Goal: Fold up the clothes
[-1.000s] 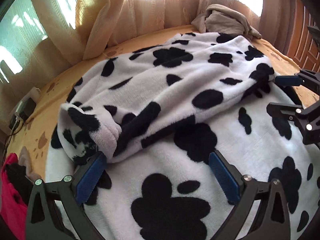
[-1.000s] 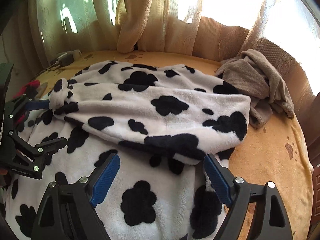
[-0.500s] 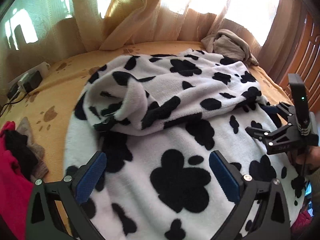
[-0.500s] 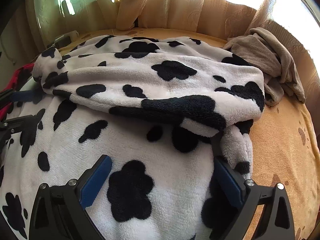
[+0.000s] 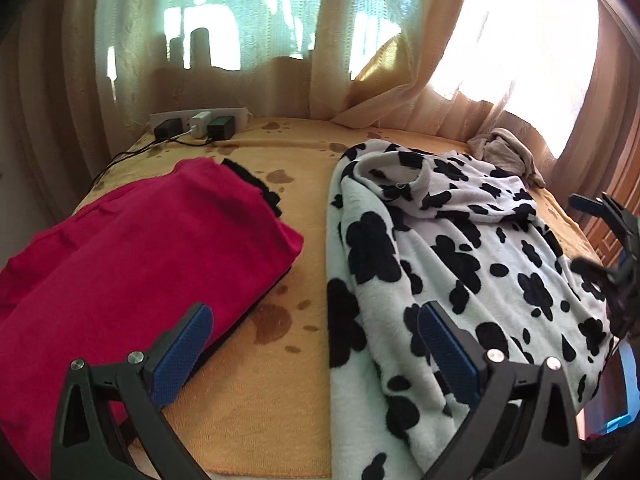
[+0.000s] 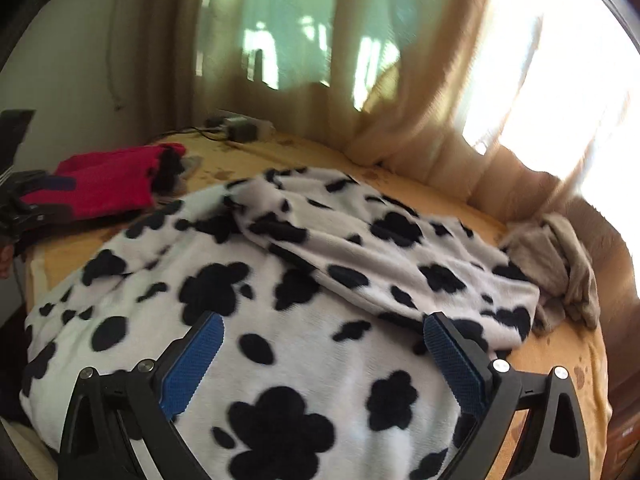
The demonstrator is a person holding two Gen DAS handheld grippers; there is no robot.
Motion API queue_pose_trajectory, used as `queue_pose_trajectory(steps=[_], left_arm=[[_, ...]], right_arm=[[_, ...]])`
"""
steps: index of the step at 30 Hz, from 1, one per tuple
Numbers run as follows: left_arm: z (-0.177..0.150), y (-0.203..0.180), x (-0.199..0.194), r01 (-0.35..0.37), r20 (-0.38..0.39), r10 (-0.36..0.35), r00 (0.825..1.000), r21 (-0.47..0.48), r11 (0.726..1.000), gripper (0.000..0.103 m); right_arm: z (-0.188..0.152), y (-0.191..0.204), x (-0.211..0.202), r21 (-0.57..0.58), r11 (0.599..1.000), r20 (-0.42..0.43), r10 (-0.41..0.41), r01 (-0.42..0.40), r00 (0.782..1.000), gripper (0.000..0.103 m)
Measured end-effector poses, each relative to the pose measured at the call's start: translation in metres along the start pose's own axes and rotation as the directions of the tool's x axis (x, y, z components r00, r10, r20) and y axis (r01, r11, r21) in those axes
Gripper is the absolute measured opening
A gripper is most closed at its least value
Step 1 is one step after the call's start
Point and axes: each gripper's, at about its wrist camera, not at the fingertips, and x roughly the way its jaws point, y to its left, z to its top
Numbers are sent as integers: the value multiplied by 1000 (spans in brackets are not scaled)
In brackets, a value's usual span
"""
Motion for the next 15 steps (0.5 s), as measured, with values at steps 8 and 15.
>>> queue_pose_trajectory(steps=[8,15], left_arm=[[-47,11,-15,1,9,0,1000,-77,997,103],[-71,-11,-32,8,19,-8,1000,-9,1000,103]], right_arm=[[-25,186,-32,-534,808,-21,280,-248,960,102],[-83,249,-31,-882,464,7,181,-79,983,102]])
